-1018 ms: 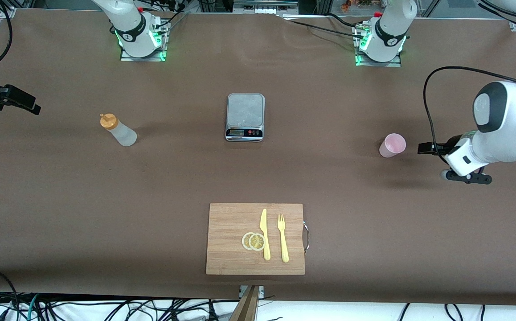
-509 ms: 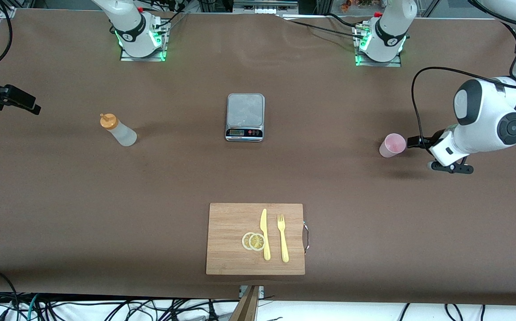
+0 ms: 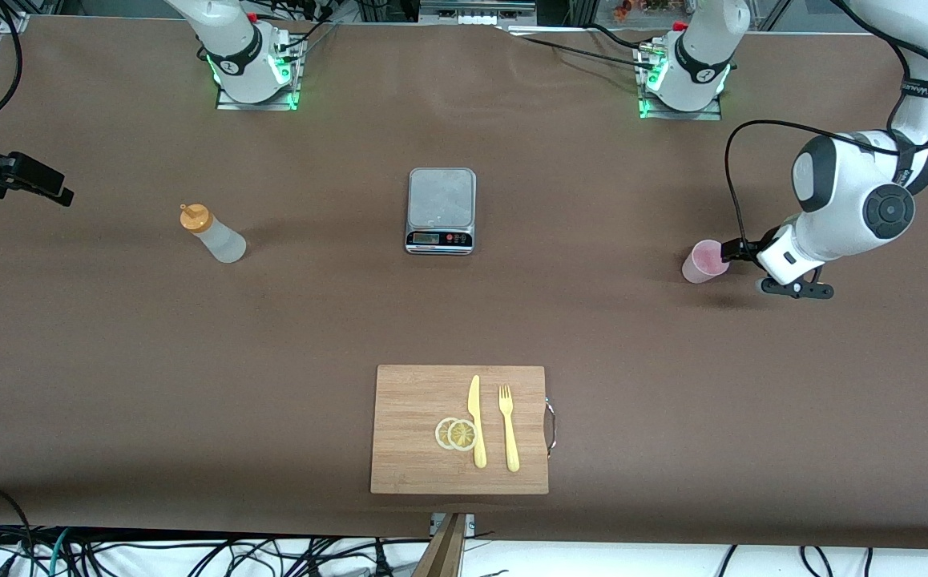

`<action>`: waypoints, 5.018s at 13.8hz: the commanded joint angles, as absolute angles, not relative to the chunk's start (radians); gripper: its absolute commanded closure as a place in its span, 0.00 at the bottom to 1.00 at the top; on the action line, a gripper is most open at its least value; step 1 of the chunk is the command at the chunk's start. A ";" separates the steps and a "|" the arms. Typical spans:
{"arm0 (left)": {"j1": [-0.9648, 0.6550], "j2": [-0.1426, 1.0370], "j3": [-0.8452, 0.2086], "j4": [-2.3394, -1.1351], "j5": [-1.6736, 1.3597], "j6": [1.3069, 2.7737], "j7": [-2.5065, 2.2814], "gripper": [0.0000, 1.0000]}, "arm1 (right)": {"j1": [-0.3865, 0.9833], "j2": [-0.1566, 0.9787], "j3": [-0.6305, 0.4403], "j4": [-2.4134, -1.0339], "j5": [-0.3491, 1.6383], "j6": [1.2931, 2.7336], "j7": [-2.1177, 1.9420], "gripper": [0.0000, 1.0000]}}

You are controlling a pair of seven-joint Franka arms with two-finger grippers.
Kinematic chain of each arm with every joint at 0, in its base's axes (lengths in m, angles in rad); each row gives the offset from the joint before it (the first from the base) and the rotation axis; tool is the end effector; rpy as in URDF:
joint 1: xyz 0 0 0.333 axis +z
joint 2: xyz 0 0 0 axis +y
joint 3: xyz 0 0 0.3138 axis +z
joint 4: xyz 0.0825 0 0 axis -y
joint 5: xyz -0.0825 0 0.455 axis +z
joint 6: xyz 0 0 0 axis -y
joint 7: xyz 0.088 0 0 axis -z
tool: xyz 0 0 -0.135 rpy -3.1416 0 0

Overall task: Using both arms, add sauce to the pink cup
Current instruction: 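Reach the left gripper to the pink cup and close around it, then lift the pink cup with the left gripper and carry it toward the scale, then lower the cup onto the scale while the right gripper reaches the bottle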

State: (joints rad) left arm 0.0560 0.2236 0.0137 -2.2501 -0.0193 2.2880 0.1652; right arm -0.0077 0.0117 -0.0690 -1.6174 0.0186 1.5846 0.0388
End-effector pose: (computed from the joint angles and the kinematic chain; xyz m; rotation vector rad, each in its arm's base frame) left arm 0.5569 0.0383 0.1656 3.0941 -0.1262 -0.2844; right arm 0.6255 -0.0454 0.5629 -3.1170 0.1813 0.0689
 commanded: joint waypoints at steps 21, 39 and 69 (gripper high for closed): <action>0.008 0.235 0.028 -2.318 -0.066 2.430 0.146 1.00 | -0.006 0.006 -0.069 -1.618 0.031 1.572 0.031 0.00; -0.558 0.293 -0.201 -1.902 -0.183 2.161 -0.527 1.00 | -0.006 0.006 -0.069 -1.618 0.031 1.572 0.029 0.00; -0.618 0.261 -0.022 -1.550 -0.244 1.761 -0.701 0.00 | -0.084 0.207 -0.080 -1.687 0.219 1.580 -0.877 0.00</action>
State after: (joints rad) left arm -0.6542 0.2903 -0.0486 -1.5929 -0.2288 1.8365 -0.7140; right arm -0.0329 0.2067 -0.0782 -1.6490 0.1310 1.5785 -0.7112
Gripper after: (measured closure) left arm 0.000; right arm 0.000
